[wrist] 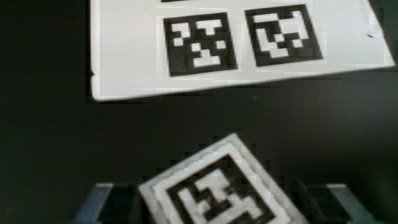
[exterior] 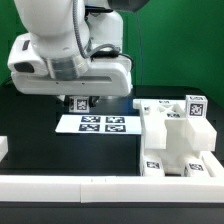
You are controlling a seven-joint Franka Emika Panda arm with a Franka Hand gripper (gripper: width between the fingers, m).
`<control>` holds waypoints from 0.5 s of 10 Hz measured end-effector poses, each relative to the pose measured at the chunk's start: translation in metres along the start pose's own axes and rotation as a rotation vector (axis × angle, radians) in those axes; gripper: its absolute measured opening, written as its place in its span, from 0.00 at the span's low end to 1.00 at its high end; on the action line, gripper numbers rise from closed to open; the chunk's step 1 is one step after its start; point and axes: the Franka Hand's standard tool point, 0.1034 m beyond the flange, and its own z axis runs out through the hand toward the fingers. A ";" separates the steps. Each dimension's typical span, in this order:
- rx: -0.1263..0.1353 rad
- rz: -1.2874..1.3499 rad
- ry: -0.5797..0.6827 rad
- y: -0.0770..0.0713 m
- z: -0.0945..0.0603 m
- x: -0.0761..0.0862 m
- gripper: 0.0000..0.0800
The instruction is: Assemble chair
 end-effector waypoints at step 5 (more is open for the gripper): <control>0.010 0.091 -0.104 0.031 0.047 0.022 0.48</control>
Offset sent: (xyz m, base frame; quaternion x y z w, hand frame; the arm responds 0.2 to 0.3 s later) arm -0.0087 -0.0202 -0.0549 0.0358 -0.0725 0.0764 0.9938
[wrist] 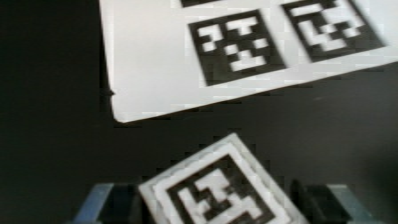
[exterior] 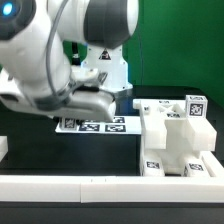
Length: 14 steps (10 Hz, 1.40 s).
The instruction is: Assemble chair
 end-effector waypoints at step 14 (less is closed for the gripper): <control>0.086 0.125 -0.090 0.011 0.021 0.001 0.80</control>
Offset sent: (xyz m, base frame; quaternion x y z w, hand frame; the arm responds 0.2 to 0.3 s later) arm -0.0086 -0.0083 -0.0343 0.1144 -0.1070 0.1902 0.9692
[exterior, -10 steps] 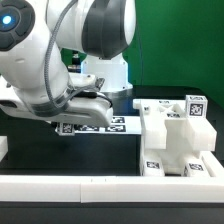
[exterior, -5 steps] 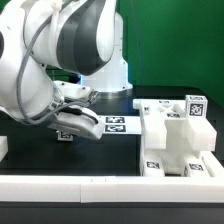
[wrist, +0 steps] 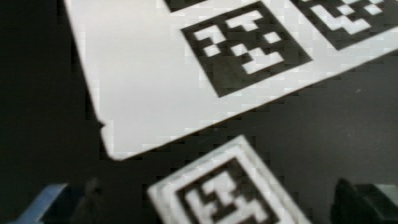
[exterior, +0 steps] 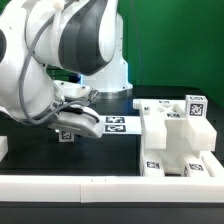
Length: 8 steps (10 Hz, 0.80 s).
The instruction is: Assemble chair
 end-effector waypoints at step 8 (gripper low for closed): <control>-0.240 -0.173 -0.026 -0.008 -0.011 0.002 0.81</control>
Offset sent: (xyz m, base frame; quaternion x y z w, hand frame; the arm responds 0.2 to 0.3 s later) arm 0.0000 0.0000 0.0000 -0.0650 0.0000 0.0000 0.9979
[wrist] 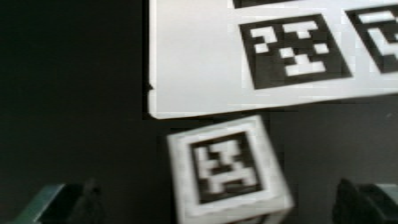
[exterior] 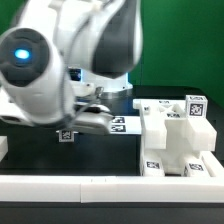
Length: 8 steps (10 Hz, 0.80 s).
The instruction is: Assemble chair
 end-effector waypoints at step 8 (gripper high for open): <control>-0.052 -0.003 -0.028 -0.006 0.017 0.000 0.81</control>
Offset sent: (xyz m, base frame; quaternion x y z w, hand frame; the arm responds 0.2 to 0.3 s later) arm 0.0000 0.0000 0.0000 0.0000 0.0000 0.0000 1.0000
